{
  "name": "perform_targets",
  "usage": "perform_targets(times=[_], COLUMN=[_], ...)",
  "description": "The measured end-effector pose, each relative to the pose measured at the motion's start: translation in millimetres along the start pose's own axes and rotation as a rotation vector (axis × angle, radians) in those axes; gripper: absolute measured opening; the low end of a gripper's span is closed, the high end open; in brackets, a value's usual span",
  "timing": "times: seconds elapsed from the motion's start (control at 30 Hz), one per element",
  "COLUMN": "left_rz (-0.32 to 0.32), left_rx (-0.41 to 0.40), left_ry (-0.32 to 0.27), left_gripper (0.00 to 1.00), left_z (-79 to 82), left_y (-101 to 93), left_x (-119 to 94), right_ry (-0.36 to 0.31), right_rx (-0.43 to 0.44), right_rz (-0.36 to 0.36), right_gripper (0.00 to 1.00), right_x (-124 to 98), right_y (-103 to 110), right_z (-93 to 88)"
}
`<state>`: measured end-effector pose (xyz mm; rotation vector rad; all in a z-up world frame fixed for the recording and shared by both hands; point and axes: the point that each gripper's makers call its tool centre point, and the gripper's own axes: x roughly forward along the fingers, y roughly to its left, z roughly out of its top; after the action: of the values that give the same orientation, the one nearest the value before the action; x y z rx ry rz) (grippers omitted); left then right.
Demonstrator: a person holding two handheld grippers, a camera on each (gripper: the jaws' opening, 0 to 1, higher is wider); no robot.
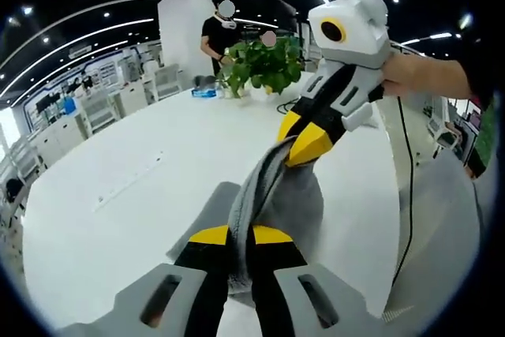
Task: Fold the towel on the table until its edges align and the towel forms a compact rectangular stack.
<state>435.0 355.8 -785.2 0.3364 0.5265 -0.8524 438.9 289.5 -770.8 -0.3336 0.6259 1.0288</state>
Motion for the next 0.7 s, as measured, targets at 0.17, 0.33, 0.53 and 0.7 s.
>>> perform_targets(times=[0.17,0.33,0.53,0.7], left_rz=[-0.013,-0.002,0.007,0.014], left_rx=[0.022,0.049,0.096,0.114], left_ry=[-0.030,-0.047,-0.082,-0.110], left_gripper=[0.08,0.08,0.08,0.08], left_z=[13.0,24.6,45.7,60.3], left_y=[-5.8,-7.6,-15.7,-20.6], left_x=[-15,-23,-44,-58], right_ry=[-0.025,-0.052,-0.092,-0.119], right_rx=[-0.003,0.010,-0.004,-0.017], right_rz=[0.012,0.014,0.006,0.005], right_gripper=[0.04,0.04,0.04,0.04], right_x=[-15,-25,-45,-59], right_y=[8,13,23,33], right_z=[7.3,14.8,29.0,39.9])
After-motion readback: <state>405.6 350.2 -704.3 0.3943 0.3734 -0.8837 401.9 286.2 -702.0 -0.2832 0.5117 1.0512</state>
